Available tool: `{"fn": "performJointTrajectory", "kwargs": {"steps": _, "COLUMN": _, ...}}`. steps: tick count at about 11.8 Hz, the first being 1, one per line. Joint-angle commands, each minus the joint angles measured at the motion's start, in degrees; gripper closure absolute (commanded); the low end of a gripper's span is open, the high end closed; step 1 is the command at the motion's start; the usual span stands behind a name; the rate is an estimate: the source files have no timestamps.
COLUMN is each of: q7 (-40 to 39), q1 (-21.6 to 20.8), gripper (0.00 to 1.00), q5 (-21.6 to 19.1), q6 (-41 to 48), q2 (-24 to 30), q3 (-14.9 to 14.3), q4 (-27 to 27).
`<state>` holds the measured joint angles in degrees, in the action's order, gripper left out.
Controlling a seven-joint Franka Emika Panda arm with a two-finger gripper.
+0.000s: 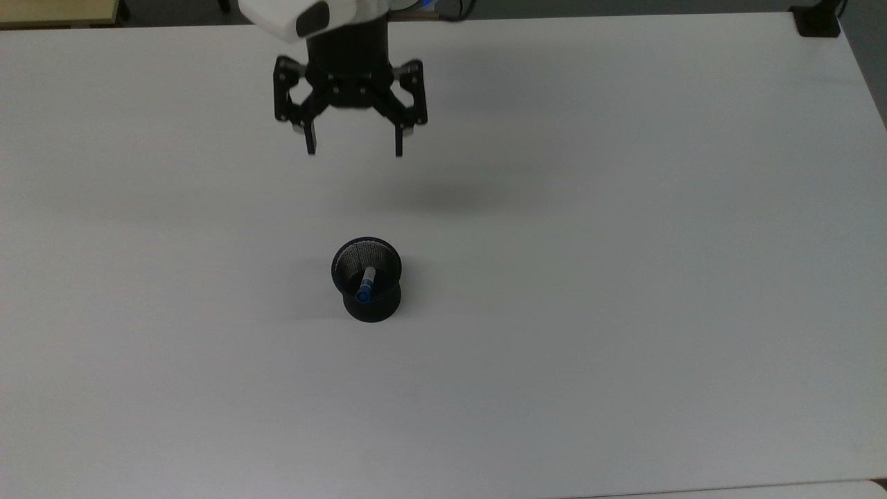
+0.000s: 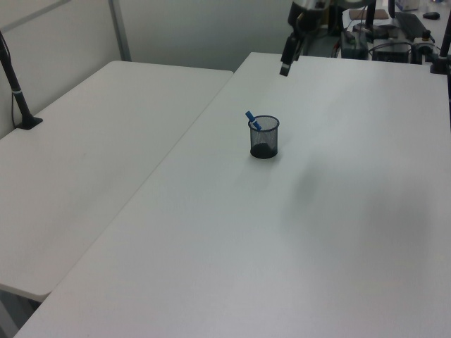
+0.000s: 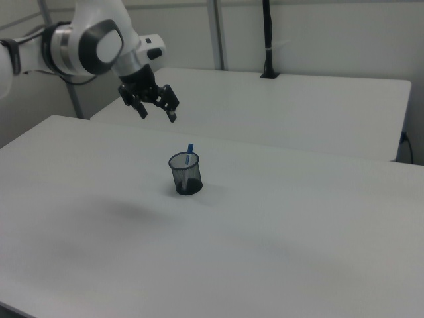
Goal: Remove the marker
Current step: 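Lower the gripper over the cup and close on the blue marker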
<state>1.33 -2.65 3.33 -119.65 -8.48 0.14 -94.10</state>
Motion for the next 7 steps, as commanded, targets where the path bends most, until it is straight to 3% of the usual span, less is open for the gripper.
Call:
{"fn": "performJointTrajectory", "kwargs": {"steps": 1, "q7": 0.78, "q1": -0.34, "gripper": 0.0, "q5": -0.17, "q6": -11.88, "q2": -5.12, "q3": 0.13, "q4": -0.12}}
{"fn": "performJointTrajectory", "kwargs": {"steps": 4, "q7": 3.23, "q1": -0.34, "gripper": 0.0, "q5": 0.79, "q6": -23.22, "q2": -11.54, "q3": 0.22, "q4": -0.12}}
{"fn": "performJointTrajectory", "kwargs": {"steps": 6, "q7": 3.85, "q1": -0.26, "gripper": 0.0, "q5": 3.77, "q6": -28.25, "q2": -14.88, "q3": 0.22, "q4": -0.12}}
{"fn": "performJointTrajectory", "kwargs": {"steps": 7, "q7": 3.94, "q1": -0.26, "gripper": 0.05, "q5": 4.92, "q6": -29.23, "q2": -15.94, "q3": 0.22, "q4": -0.12}}
